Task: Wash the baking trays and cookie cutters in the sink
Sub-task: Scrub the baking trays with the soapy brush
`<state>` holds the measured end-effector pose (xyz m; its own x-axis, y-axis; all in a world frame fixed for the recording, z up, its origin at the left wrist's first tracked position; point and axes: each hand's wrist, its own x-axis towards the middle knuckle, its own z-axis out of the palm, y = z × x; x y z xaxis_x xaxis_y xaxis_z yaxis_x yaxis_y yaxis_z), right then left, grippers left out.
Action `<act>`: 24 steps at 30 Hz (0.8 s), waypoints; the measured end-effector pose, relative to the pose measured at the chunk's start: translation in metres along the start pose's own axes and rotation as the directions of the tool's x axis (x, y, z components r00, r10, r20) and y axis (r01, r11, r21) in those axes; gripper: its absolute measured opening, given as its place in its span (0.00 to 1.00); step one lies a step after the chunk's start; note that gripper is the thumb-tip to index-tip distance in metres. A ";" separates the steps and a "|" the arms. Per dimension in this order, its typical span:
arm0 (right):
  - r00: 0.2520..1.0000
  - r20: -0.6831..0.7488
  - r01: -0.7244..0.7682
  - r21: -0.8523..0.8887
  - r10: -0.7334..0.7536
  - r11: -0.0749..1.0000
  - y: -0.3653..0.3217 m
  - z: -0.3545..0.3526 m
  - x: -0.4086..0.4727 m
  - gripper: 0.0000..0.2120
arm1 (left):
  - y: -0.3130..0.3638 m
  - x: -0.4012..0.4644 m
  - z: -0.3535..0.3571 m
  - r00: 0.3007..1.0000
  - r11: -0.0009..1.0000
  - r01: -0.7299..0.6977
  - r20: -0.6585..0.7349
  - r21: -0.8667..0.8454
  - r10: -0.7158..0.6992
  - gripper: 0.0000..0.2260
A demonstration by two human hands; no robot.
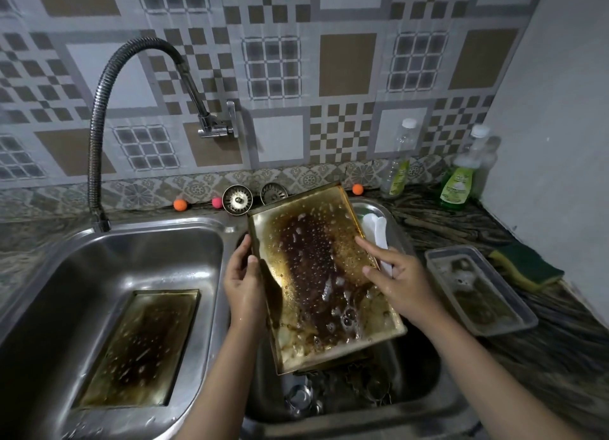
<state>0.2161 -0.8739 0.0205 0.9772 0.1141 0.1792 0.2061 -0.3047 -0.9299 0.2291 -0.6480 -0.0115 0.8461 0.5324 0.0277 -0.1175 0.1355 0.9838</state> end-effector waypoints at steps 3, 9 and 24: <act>0.999 -0.025 0.027 -0.005 -0.028 1.000 0.001 -0.001 -0.004 0.28 | -0.004 -0.001 0.006 0.995 0.995 0.073 0.068 0.066 -0.078 0.15; 0.984 -0.090 0.133 -0.208 -0.154 0.969 0.001 0.010 -0.009 0.26 | 0.020 -0.021 0.036 0.899 0.984 -0.053 0.436 0.171 -0.028 0.20; 0.968 -0.005 0.231 -0.368 -0.251 0.901 0.007 0.038 -0.014 0.32 | 0.034 -0.036 0.054 0.907 0.980 -0.015 0.416 0.198 -0.070 0.21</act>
<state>0.2022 -0.8413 -0.0006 0.8946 0.1818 0.4083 0.4305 -0.5961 -0.6778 0.2227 -0.7075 0.0310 0.9917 0.1254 0.0295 -0.0246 -0.0407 0.9989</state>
